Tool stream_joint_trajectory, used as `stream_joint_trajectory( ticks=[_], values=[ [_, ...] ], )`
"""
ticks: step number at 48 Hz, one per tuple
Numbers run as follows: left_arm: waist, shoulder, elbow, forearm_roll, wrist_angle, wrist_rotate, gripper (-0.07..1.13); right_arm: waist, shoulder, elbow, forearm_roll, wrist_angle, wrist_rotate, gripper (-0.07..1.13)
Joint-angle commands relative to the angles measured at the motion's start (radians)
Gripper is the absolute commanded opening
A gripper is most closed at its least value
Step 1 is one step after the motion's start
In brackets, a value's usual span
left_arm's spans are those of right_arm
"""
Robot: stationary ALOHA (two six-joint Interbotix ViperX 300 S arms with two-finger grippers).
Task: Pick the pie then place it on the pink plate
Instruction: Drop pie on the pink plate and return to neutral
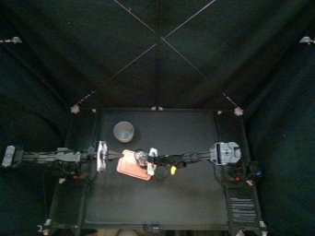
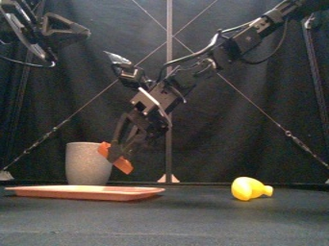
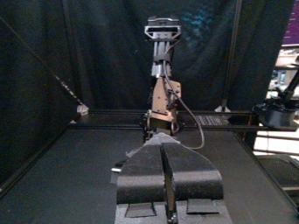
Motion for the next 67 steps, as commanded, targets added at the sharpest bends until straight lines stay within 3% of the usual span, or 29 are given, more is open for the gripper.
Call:
stream_joint_trajectory(
  ticks=[1,13,29,44,67],
  values=[
    [0.005,0.006,-0.009,0.017,-0.021,0.000,-0.02,-0.014,-0.015,-0.060,0.011,0.009,0.002,0.83],
    [0.009,0.005,-0.003,0.037,-0.023,0.000,-0.02,-0.006,-0.014,-0.077,0.061,0.012,-0.009,1.05],
    [0.015,0.005,0.003,0.038,-0.023,-0.002,-0.02,0.000,-0.104,0.038,0.077,-0.005,0.000,1.05],
    [0.015,0.005,0.028,0.034,-0.023,-0.006,-0.02,0.005,-0.337,0.308,0.080,-0.201,0.002,1.05],
    [0.012,0.005,0.064,0.017,-0.018,-0.006,-0.02,-0.005,-0.735,0.612,0.206,-0.242,0.002,1.05]
  ],
)
